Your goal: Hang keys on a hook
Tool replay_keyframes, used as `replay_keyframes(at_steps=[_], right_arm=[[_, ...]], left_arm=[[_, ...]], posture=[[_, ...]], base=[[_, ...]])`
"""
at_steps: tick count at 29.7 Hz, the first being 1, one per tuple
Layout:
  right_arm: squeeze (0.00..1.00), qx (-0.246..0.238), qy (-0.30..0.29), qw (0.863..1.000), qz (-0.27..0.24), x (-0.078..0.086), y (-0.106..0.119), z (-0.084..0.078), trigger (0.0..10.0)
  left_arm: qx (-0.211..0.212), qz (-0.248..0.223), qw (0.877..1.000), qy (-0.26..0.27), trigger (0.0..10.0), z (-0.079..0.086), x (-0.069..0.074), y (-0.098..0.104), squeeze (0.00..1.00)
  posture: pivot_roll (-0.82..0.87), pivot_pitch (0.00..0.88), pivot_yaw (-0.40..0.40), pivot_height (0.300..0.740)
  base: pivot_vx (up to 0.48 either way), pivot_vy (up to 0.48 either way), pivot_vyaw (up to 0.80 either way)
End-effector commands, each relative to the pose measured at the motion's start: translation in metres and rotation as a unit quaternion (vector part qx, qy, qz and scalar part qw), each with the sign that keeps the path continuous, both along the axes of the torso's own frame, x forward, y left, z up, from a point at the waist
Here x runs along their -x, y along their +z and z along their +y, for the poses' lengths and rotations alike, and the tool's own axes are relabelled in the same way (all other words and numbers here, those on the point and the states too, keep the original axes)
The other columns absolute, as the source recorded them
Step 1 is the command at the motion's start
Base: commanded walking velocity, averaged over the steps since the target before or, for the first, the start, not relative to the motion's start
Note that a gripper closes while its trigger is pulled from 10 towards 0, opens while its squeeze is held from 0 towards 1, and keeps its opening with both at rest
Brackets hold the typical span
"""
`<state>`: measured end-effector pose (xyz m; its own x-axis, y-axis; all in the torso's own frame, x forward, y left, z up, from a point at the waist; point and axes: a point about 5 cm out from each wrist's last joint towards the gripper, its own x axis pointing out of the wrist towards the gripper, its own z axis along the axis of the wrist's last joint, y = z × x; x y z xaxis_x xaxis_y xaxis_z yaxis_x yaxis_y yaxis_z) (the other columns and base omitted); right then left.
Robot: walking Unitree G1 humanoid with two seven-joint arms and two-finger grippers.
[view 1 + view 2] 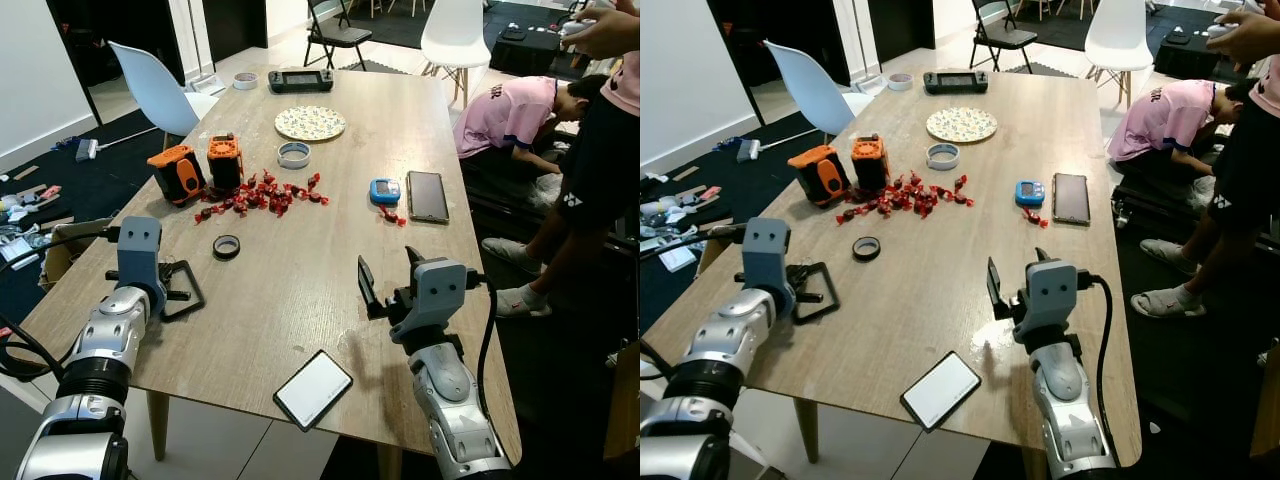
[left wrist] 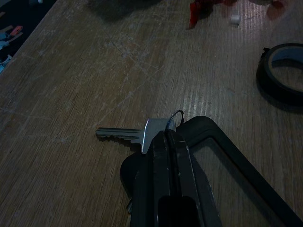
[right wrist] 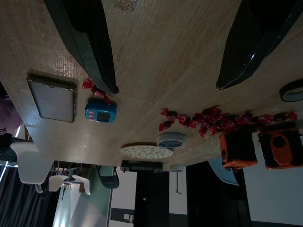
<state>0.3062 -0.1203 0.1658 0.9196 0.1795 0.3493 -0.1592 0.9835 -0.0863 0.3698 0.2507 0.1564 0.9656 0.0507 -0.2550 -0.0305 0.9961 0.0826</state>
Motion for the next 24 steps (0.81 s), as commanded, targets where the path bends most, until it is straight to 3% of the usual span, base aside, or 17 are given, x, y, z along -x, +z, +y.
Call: replay_keyframes(at_steps=[1,2,4,7,8,12,13,16,17,18,19,21,22,23,24], right_arm=[[0.0,-0.002,0.0,1.0,0.011,0.0012,-0.006,0.0001,10.0],[0.0,-0.002,0.0,1.0,0.011,0.0012,-0.0061,0.0002,10.0],[0.0,-0.002,0.0,1.0,0.011,0.001,-0.006,0.0005,10.0],[0.0,-0.002,0.0,1.0,0.011,0.0009,-0.006,0.0008,10.0],[0.0,-0.003,0.0,1.0,0.011,0.0007,-0.006,0.0012,10.0],[0.0,-0.003,0.0,1.0,0.011,0.0005,-0.0059,0.0013,10.0],[0.0,-0.003,0.0,1.0,0.011,0.0005,-0.0059,0.0012,10.0],[0.0,-0.003,0.0,1.0,0.011,0.0005,-0.0058,0.0012,10.0],[0.0,-0.003,0.001,1.0,0.011,0.0004,-0.0058,0.0013,10.0],[0.0,-0.003,0.001,1.0,0.011,0.0004,-0.0058,0.0013,10.0],[0.0,-0.003,0.001,1.0,0.011,0.0003,-0.0058,0.0016,10.0],[0.0,-0.003,0.002,1.0,0.011,0.0,-0.0056,0.002,10.0],[0.0,-0.003,0.003,1.0,0.01,-0.0003,-0.0054,0.0023,10.0],[0.0,-0.003,0.003,1.0,0.01,-0.0003,-0.0054,0.0023,10.0],[0.0,-0.002,0.004,1.0,0.01,-0.0005,-0.0053,0.0024,10.0]], left_arm=[[0.006,0.027,1.0,0.003,2.8,0.0001,0.0037,-0.0122,0.0],[0.007,0.027,1.0,0.003,1.8,-0.0005,0.0038,-0.0117,0.0],[0.011,0.027,1.0,0.002,1.0,-0.0022,0.0034,-0.0109,0.0],[0.012,0.027,1.0,0.001,1.4,-0.0029,0.0029,-0.0107,0.0],[0.013,0.026,1.0,0.001,1.9,-0.0033,0.0027,-0.0105,0.0],[0.015,0.016,1.0,-0.009,2.0,-0.0049,0.0026,-0.0084,0.0],[0.014,0.016,1.0,-0.009,10.0,-0.005,0.0027,-0.0078,0.0],[0.014,0.016,1.0,-0.008,10.0,-0.0049,0.0028,-0.0075,0.0],[0.013,0.015,1.0,-0.008,10.0,-0.0051,0.0028,-0.007,0.36],[0.013,0.015,1.0,-0.008,10.0,-0.0051,0.0028,-0.007,0.36],[0.012,0.014,1.0,-0.008,10.0,-0.0054,0.0028,-0.0065,1.0],[0.012,0.013,1.0,-0.008,10.0,-0.0058,0.0026,-0.0061,1.0],[0.011,0.012,1.0,-0.008,10.0,-0.0061,0.0024,-0.0057,0.9],[0.011,0.012,1.0,-0.008,10.0,-0.0061,0.0024,-0.0057,0.9],[0.01,0.012,1.0,-0.007,10.0,-0.0062,0.0021,-0.0054,0.0]], posture=[[0.11,0.181,0.015,0.74],[0.11,0.181,0.015,0.74],[0.11,0.181,0.017,0.74],[0.11,0.181,0.017,0.74],[0.12,0.18,0.017,0.74],[0.12,0.18,0.017,0.74],[0.12,0.18,0.018,0.74],[0.12,0.18,0.016,0.74],[0.12,0.18,0.016,0.74],[0.12,0.18,0.016,0.74],[0.12,0.18,0.016,0.74],[0.12,0.18,0.014,0.74],[0.12,0.18,0.013,0.74],[0.12,0.18,0.013,0.74],[0.12,0.18,0.013,0.74]], base=[[0.0,0.0,0.0],[0.0,0.0,0.0],[0.0,0.0,0.0],[0.0,0.0,0.0],[0.0,0.0,0.0],[0.0,0.0,0.0],[0.0,0.0,0.0],[0.0,0.0,0.0],[0.0,0.0,0.0],[0.0,0.0,0.0],[0.0,0.0,0.0],[0.0,0.0,0.0],[0.0,0.0,0.0],[0.0,0.0,0.0],[0.0,0.0,0.0]])
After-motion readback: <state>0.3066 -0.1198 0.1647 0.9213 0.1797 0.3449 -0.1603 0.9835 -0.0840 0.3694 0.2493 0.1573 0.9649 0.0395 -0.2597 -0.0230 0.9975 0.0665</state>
